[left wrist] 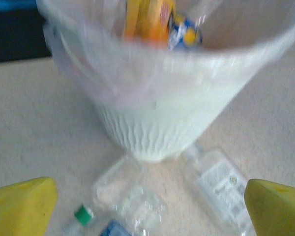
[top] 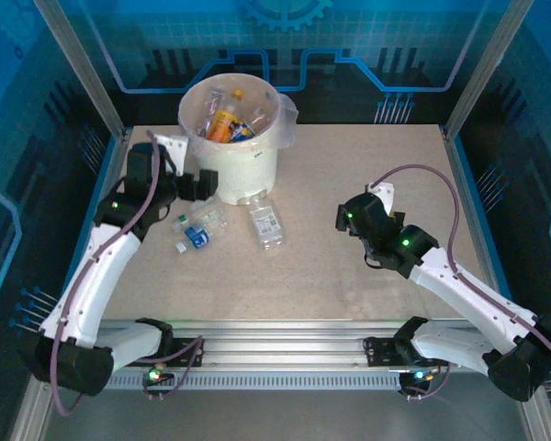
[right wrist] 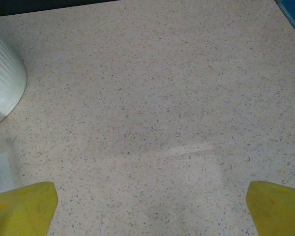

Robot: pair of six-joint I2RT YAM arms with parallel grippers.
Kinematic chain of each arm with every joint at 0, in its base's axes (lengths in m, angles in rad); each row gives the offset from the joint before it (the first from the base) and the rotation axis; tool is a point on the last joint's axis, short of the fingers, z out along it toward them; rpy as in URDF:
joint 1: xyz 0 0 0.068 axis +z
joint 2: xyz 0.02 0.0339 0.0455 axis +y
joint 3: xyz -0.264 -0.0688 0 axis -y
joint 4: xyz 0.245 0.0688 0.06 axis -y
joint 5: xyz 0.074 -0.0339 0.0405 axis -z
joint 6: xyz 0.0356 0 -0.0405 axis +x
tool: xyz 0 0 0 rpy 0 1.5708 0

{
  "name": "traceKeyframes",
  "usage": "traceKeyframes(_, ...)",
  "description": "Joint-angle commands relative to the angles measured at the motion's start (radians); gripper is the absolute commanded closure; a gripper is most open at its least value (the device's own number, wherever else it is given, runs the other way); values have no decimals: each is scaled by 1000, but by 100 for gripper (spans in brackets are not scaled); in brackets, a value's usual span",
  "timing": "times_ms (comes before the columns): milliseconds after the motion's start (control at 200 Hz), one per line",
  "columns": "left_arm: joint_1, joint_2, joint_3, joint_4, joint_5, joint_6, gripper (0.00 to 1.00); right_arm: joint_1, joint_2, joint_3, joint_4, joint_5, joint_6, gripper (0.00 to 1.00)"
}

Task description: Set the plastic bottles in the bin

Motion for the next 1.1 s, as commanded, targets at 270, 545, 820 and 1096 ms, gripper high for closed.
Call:
traceKeyframes(270, -4, -56, -360, 123, 41, -115, 1, -17, -8, -2, 5, 21, -1, 0)
traceKeyframes(545, -5, 97, -443, 311, -80, -17, 1, -17, 15, 15, -3, 18, -2, 0)
traceKeyframes(820, -17, 229, -423, 342, -106, 97, 1, -17, 29, 18, 2, 16, 3, 0)
traceKeyframes(1096, -46, 307, -385, 329, -110, 157, 1, -18, 53, 31, -1, 9, 2, 0)
